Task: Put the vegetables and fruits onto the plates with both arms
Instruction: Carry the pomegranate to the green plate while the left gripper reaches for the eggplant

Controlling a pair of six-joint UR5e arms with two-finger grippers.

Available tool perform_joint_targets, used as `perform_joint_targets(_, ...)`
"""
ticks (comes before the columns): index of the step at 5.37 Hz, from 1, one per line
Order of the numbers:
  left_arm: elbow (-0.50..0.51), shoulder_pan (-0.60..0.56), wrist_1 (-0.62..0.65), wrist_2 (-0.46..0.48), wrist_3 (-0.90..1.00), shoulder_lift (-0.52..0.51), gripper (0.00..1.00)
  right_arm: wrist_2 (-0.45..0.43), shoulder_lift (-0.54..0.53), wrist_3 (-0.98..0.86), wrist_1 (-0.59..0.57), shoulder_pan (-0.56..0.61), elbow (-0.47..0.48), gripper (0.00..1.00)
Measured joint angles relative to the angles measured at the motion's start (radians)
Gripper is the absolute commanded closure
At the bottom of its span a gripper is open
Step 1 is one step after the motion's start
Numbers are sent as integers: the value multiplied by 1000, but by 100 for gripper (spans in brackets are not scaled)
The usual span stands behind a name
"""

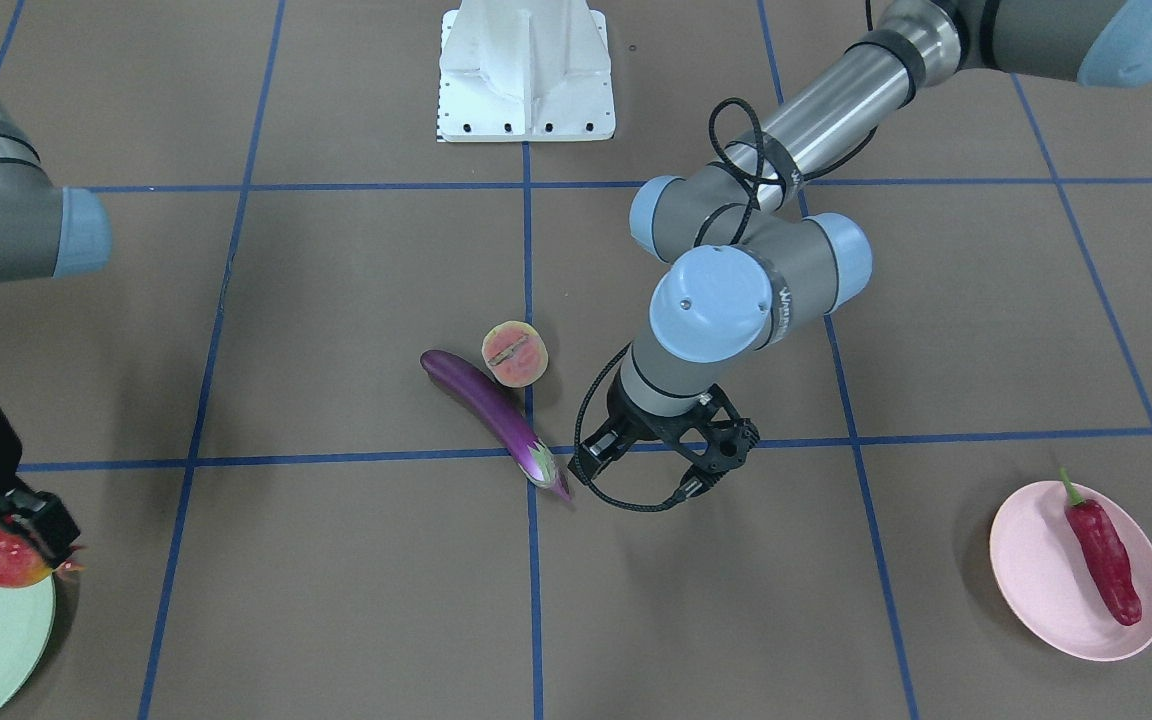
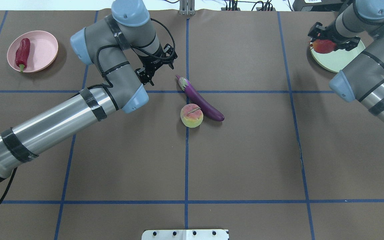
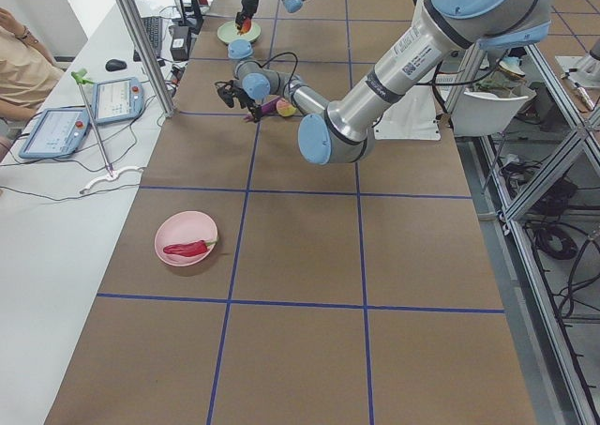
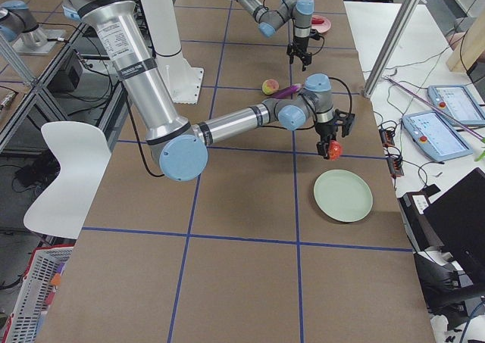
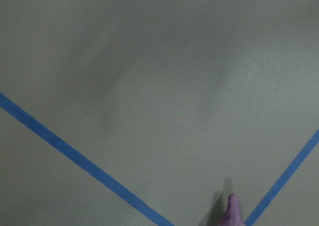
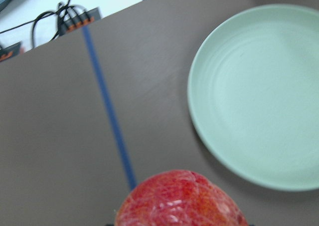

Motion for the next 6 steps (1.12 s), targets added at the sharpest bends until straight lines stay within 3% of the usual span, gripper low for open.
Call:
perform_joint_targets(2,93,25,-20,42,-14,-53,0,-79,7,-7,64,28,-176,92)
perform_joint_targets(3,108,33,-36,50,-30,-62,0,-82,7,-8,93,39,-231,1)
perform_joint_targets(6,125,98,-70,96,-125,-99,0,-77,-1,-12,143,55,-275,0)
